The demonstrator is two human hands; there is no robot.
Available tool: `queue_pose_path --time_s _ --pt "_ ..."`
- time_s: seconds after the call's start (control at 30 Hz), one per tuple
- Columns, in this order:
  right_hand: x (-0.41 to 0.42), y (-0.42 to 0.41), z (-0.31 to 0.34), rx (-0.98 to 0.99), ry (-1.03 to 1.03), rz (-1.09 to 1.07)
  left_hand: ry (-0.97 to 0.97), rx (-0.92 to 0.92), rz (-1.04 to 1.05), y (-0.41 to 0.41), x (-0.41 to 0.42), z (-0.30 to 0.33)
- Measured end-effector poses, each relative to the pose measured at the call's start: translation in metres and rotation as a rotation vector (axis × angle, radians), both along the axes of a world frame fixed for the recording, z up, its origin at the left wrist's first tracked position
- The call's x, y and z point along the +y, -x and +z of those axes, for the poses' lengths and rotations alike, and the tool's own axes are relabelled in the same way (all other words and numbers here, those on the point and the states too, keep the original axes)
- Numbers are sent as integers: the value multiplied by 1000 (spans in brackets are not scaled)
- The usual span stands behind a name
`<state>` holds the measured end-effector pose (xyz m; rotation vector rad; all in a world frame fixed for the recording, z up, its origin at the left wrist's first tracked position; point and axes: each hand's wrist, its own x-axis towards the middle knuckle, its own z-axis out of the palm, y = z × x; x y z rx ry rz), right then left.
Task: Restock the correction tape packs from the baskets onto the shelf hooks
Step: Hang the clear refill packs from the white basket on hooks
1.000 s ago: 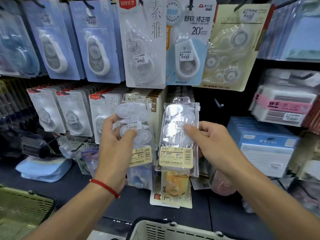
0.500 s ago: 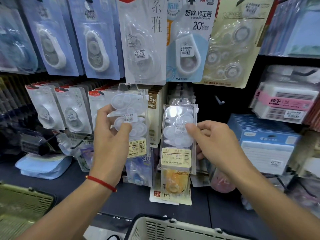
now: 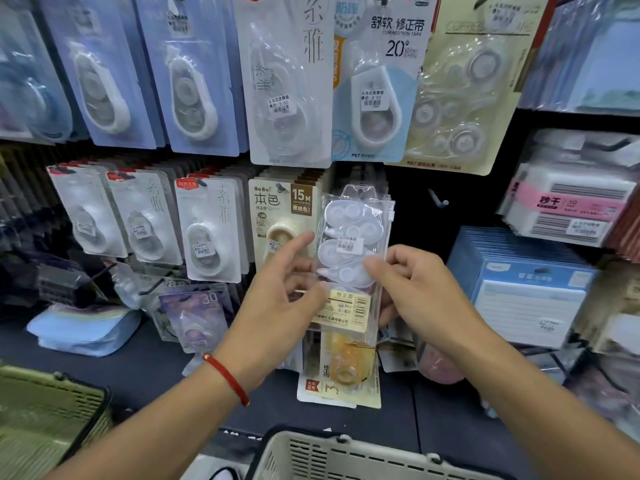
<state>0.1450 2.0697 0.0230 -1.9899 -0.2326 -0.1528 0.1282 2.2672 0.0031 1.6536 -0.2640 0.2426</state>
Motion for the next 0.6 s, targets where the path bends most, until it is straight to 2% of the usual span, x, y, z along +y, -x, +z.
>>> queue_pose_path --time_s 0.1,0.47,0.53,0.6 --pt "0 1 1 2 -58 0 -10 6 -1 1 1 0" --pt "-1 -1 -2 4 -138 -52 238 40 -79 2 0 2" --pt "-3 -1 -2 -13 -70 -85 112 15 -25 -1 1 0" --pt "-8 -2 -6 -105 247 -207 -256 -124 140 -4 7 -3"
